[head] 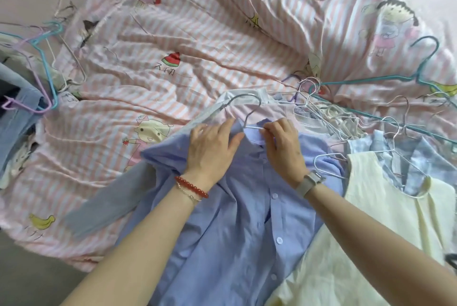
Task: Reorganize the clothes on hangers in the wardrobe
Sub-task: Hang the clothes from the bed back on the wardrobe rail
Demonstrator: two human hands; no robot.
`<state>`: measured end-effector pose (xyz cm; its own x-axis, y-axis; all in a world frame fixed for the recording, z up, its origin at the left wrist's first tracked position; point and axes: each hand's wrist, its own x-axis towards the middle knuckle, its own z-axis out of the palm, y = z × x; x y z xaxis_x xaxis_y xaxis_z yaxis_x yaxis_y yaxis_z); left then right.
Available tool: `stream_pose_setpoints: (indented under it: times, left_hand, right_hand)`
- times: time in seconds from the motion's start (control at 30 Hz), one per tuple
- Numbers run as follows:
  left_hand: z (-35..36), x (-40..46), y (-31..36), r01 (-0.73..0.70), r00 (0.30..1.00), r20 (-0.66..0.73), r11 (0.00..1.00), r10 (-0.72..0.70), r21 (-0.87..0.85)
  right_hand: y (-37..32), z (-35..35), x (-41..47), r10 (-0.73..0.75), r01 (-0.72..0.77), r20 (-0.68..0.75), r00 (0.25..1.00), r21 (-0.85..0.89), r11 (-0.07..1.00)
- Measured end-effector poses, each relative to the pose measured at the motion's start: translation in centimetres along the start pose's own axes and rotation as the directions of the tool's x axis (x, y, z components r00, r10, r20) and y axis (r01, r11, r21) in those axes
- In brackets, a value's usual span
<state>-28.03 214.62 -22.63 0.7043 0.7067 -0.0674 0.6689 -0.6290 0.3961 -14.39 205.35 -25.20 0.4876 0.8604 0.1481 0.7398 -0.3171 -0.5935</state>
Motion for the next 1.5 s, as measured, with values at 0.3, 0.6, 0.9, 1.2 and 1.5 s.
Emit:
stream_pose_setpoints:
  times: [0.3, 0.6, 0.9, 1.2, 1.5]
  left_hand:
    - [-2.4, -15.5, -8.7, 0.460, 0.888, 0.181, 0.824, -0.423, -0.330]
    - [-8.4, -34.5, -13.1, 0.590, 0.692, -0.126, 0.657, -0.711, -0.469]
    - [-7.7, -60.0, -9.7, 0.668, 0.205, -0.297, 0.355, -0.933, -0.654]
    - [-7.6, -81.4, -3.6, 0.625, -0.324, -0.493, 0.209, -0.807, -0.752]
    - [-10.1, -96.0, 4.3, 0.676, -0.570, -0.641, 0.151, -0.515, -0.722]
  right_hand:
    - [-5.5, 1.7, -7.3, -0.134, 0.171, 0.265, 0.955, -0.119, 0.978]
    - [-15.2, 3.7, -12.8, -0.429, 0.482, 0.616, 0.661, 0.090, 0.871]
    - [-32.0, 5.2, -25.5, -0.798, 0.783, 0.570, 0.196, 0.399, 0.477]
    - [-45.3, 2.6, -45.1, -0.867, 0.739, 0.395, -0.303, 0.672, 0.048]
    - [-54.3, 0.5, -59.5, -0.800, 0.550, 0.124, -0.587, 0.786, -0.283]
